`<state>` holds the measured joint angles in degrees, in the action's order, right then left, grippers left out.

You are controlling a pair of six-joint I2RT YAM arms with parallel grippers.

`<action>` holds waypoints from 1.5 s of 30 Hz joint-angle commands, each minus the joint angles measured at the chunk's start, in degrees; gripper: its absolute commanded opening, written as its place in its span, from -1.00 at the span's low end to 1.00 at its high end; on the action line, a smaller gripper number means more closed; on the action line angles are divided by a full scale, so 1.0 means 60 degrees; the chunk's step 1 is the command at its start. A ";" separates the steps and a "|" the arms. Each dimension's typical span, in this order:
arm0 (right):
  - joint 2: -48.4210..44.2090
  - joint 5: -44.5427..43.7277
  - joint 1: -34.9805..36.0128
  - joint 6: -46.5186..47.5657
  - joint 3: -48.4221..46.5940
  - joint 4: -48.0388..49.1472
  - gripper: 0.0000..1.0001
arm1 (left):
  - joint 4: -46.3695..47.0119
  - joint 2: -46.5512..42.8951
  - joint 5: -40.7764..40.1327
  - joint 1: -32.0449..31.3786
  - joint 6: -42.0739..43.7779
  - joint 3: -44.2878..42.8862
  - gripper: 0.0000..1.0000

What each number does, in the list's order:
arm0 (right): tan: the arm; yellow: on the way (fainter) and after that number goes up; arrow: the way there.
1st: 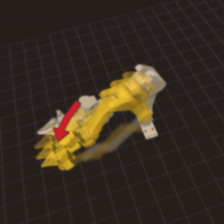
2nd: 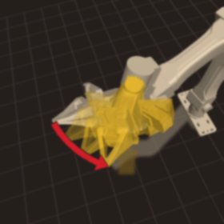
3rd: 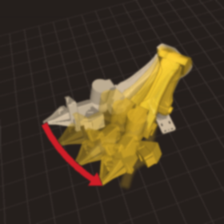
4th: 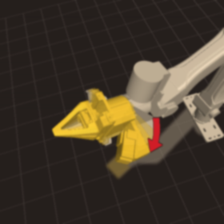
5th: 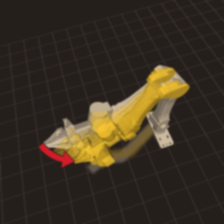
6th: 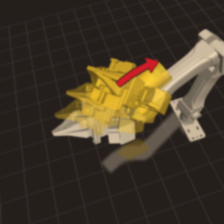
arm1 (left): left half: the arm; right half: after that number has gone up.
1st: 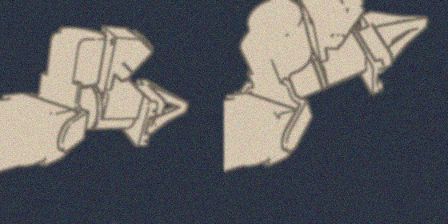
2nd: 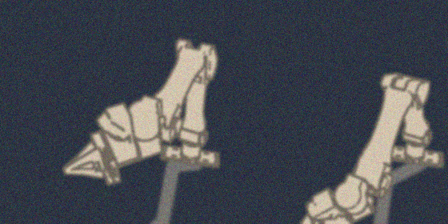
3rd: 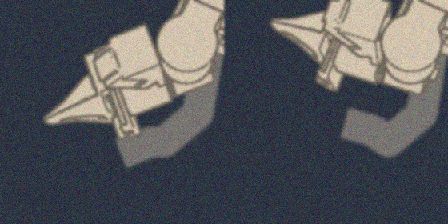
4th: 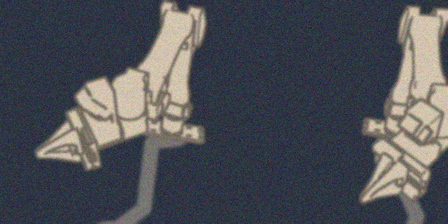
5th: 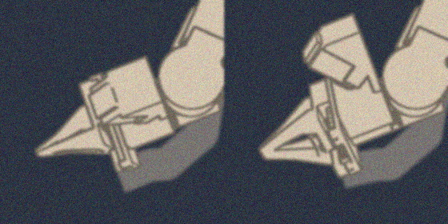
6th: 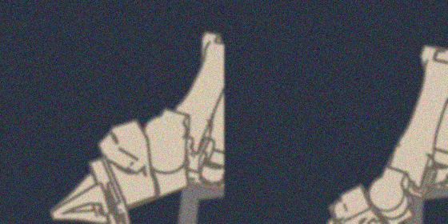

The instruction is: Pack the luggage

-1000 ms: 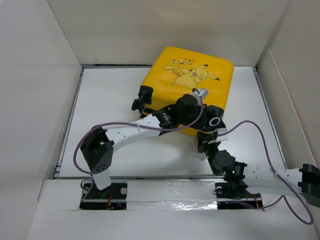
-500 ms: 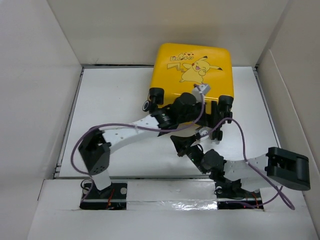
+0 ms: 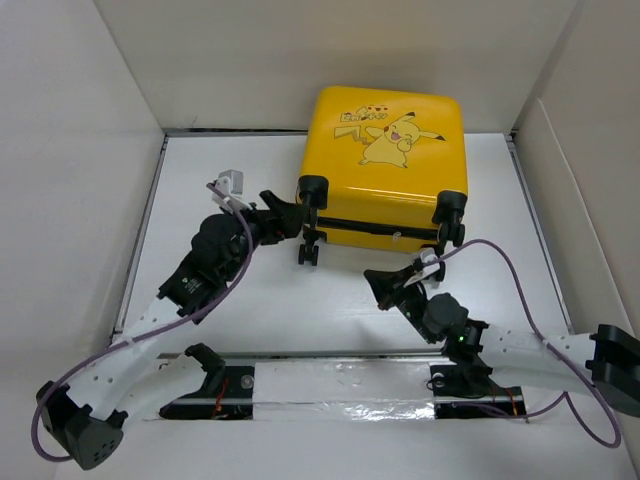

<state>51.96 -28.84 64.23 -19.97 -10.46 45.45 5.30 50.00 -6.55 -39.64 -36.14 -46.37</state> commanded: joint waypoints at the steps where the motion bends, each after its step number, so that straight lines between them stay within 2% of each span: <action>1: -0.0427 -0.0129 -0.0099 -0.0275 -0.0438 -0.1551 -0.93 | -0.1336 0.0307 -0.0947 0.0833 0.0192 0.0345 0.72; 2: -0.0646 -0.0217 -0.0186 -0.0334 -0.0701 -0.2236 -0.81 | -0.1352 0.0498 -0.0786 0.0835 0.0396 0.0316 0.81; 3: -0.0750 -0.0450 -0.0187 -0.0523 -0.0834 -0.2606 -0.47 | -0.1294 0.0892 -0.0668 0.0835 0.0543 0.0157 0.83; 5: -0.1202 -0.0685 -0.0187 -0.0831 -0.1097 -0.3876 -0.09 | -0.1322 0.1362 -0.0419 0.0835 0.0764 -0.0151 0.89; 6: -0.1350 -0.0889 -0.0274 -0.0934 -0.1287 -0.4174 0.23 | -0.1337 0.1582 -0.0374 0.0835 0.1011 -0.0486 0.91; 9: -0.1878 -0.1270 -0.0363 -0.1183 -0.1668 -0.5346 0.60 | -0.1162 0.2257 -0.0403 0.0616 0.1320 -0.0971 0.92; 12: -0.2011 -0.1754 -0.0639 -0.1433 -0.1875 -0.6197 0.74 | -0.1030 0.2886 -0.0169 0.0615 0.1555 -0.1410 0.91; 14: -0.1865 -0.1567 -0.1181 -0.1477 -0.2006 -0.6213 0.73 | -0.0957 0.3384 -0.0256 0.0615 0.1614 -0.1544 0.85; 18: -0.1118 -0.0570 -0.1973 -0.1389 -0.2299 -0.6125 0.60 | -0.0942 0.4029 -0.0359 0.0615 0.1644 -0.1982 0.52; 19: -0.0957 -0.0540 -0.1974 -0.1404 -0.2372 -0.6212 0.56 | -0.0710 0.4161 -0.0301 0.0615 0.1658 -0.2013 0.52; 23: -0.1159 -0.0131 -0.2530 -0.1214 -0.2315 -0.6023 0.46 | -0.0590 0.4527 -0.0198 0.0615 0.1731 -0.2247 0.44; 26: -0.1394 0.0236 -0.2896 -0.1053 -0.2212 -0.5877 0.44 | -0.0591 0.4835 -0.0125 0.0615 0.1805 -0.2423 0.21; 29: -0.1454 0.0529 -0.3247 -0.0979 -0.2095 -0.5905 0.44 | -0.0459 0.4910 -0.0110 0.0615 0.1746 -0.2482 -0.34; 30: -0.1468 0.0660 -0.3335 -0.0935 -0.2066 -0.5905 0.44 | -0.0401 0.4895 -0.0110 0.0615 0.1732 -0.2453 -0.75; 31: -0.1454 0.0734 -0.3583 -0.0862 -0.2066 -0.5934 0.45 | -0.0342 0.4866 -0.0096 0.0615 0.1688 -0.2423 -0.99; 35: -0.1118 0.1640 -0.4577 -0.0394 -0.2270 -0.5935 0.47 | 0.0315 0.4325 0.0182 0.0513 0.1381 -0.1620 -1.00; 39: -0.0371 0.2958 -0.5561 0.0484 -0.2987 -0.6110 0.47 | 0.1824 0.3388 0.1820 0.0149 0.0386 0.0806 -1.00; 42: -0.0004 0.3704 -0.6206 0.1158 -0.3500 -0.6023 0.47 | 0.2353 0.2567 0.1183 -0.0759 -0.0011 0.1981 -1.00; 43: 0.0069 0.3868 -0.6367 0.1377 -0.3617 -0.5921 0.46 | 0.2397 0.2290 0.0816 -0.1356 -0.0157 0.2175 -1.00; 45: 0.0449 0.4713 -0.6762 0.1627 -0.3924 -0.5526 0.45 | 0.2587 0.2083 0.0536 -0.1844 -0.0522 0.2570 -1.00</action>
<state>52.97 -9.78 26.28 -16.23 -28.71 5.34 19.62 64.86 -3.49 -46.17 -34.81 -34.06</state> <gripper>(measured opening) 0.729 0.582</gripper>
